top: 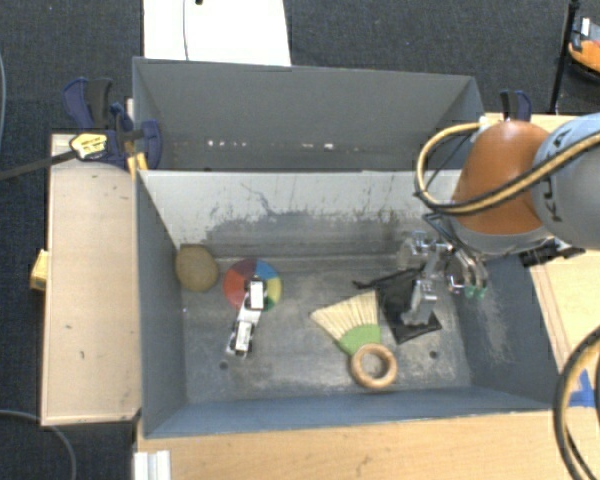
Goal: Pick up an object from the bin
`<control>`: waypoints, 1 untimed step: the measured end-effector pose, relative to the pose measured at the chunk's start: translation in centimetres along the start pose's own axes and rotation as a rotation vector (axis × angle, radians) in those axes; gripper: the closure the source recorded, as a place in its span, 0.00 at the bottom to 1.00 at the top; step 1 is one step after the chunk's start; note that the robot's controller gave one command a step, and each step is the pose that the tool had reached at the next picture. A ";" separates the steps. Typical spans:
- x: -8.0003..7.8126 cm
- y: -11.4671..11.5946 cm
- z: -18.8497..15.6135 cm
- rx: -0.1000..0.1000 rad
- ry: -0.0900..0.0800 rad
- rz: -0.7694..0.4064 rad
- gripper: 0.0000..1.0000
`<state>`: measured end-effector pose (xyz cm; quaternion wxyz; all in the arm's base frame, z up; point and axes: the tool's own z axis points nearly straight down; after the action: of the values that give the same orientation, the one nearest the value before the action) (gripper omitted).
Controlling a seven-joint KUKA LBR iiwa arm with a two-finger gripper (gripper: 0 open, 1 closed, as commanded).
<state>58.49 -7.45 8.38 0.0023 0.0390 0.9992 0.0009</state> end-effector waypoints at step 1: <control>-0.8 1.7 1.3 0.002 -0.011 -0.060 1.00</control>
Offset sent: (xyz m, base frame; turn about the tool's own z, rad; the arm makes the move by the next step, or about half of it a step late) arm 0.0000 0.0000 0.0000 0.0000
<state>59.38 -5.85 7.12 0.0076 0.0091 0.9999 -0.0004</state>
